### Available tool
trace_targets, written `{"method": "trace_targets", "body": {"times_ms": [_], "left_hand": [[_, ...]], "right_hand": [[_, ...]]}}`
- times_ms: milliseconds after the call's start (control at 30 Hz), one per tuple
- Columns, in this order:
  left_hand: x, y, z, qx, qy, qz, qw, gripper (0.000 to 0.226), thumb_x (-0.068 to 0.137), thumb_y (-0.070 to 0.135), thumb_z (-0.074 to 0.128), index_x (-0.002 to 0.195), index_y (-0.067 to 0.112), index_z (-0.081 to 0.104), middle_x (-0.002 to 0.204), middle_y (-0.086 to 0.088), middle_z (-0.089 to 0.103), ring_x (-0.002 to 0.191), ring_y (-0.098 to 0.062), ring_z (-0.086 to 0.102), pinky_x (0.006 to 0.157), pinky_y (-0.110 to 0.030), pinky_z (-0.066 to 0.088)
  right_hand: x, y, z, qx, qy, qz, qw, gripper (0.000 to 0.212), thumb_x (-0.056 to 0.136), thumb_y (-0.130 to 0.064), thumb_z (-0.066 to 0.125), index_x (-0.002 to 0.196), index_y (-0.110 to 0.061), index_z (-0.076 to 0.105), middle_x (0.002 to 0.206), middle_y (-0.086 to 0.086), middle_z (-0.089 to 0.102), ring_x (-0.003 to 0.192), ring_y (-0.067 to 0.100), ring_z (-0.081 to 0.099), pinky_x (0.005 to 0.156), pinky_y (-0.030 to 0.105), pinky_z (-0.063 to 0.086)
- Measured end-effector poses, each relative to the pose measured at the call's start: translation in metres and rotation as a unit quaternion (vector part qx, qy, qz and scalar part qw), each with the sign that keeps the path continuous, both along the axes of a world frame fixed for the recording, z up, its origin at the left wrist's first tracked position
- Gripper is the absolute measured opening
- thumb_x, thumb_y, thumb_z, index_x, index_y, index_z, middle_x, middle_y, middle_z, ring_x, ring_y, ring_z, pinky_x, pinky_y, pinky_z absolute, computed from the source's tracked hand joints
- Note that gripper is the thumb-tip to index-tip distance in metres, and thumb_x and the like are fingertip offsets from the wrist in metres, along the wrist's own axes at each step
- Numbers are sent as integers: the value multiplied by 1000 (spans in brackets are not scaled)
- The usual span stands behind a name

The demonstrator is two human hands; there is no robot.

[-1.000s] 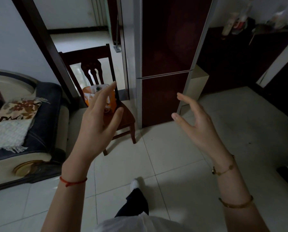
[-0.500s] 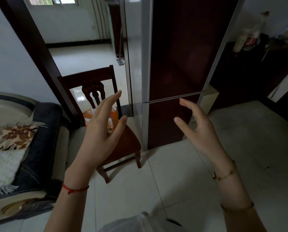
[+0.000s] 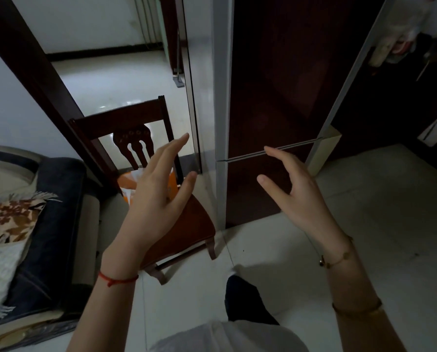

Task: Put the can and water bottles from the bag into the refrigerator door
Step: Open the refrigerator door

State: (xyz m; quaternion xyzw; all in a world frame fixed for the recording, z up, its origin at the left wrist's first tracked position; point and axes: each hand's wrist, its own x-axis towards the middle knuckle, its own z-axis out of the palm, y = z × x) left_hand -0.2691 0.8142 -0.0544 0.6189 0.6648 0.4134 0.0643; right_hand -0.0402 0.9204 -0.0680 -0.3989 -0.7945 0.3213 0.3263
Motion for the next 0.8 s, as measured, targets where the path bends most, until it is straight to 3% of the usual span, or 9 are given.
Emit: {"method": "trace_targets", "body": {"times_ms": [133, 267, 367, 467, 600, 700, 800], "left_hand": [[-11, 39, -4, -6, 6, 9, 1000, 57, 99, 29, 53, 152, 21, 33, 152, 3, 43, 142, -8, 38, 111, -10, 28], [-21, 85, 0, -1, 14, 8, 1000, 59, 99, 30, 53, 153, 21, 31, 153, 1, 41, 143, -11, 37, 116, -27, 32], [-26, 125, 4, 2, 21, 10, 1000, 60, 99, 30, 53, 153, 22, 30, 154, 2, 40, 143, -11, 36, 116, -29, 31], [-31, 168, 9, 17, 30, 15, 999, 59, 98, 27, 55, 152, 20, 32, 151, 2, 43, 140, -8, 39, 113, -14, 27], [-36, 229, 14, 39, 15, 32, 999, 58, 98, 26, 56, 151, 20, 34, 141, 2, 53, 129, 0, 43, 99, 4, 23], [-39, 273, 16, 53, 0, 49, 997, 59, 97, 24, 57, 151, 17, 34, 141, -3, 53, 130, -7, 47, 98, 3, 27], [-46, 310, 15, 43, -3, 66, 997, 66, 95, 21, 59, 153, 11, 29, 147, -8, 47, 136, -18, 46, 105, -11, 30]], "right_hand": [[-16, 42, 3, 5, -9, 12, 1000, 54, 91, -36, 58, 141, -30, 39, 144, -15, 41, 137, -2, 29, 103, 2, 23], [-33, 90, 11, 48, -29, 25, 998, 54, 91, -35, 58, 141, -26, 40, 143, -14, 41, 137, 0, 29, 102, -2, 20], [-44, 128, 17, 102, -58, 33, 993, 54, 92, -35, 57, 142, -23, 40, 145, -10, 40, 139, 8, 28, 112, 15, 24], [-53, 165, 24, 137, -80, 35, 987, 56, 92, -38, 55, 143, -23, 38, 149, -7, 35, 144, 14, 22, 118, 38, 26], [-67, 208, 35, 168, -92, 38, 981, 60, 92, -37, 55, 146, -23, 34, 156, -4, 24, 148, 17, 9, 120, 39, 18], [-84, 238, 42, 190, -107, 32, 975, 63, 92, -36, 55, 148, -23, 29, 159, -3, 15, 149, 19, 1, 119, 37, 12], [-103, 263, 45, 213, -129, 30, 968, 66, 93, -34, 55, 150, -24, 25, 161, -2, 9, 150, 22, -3, 121, 47, 14]]}}
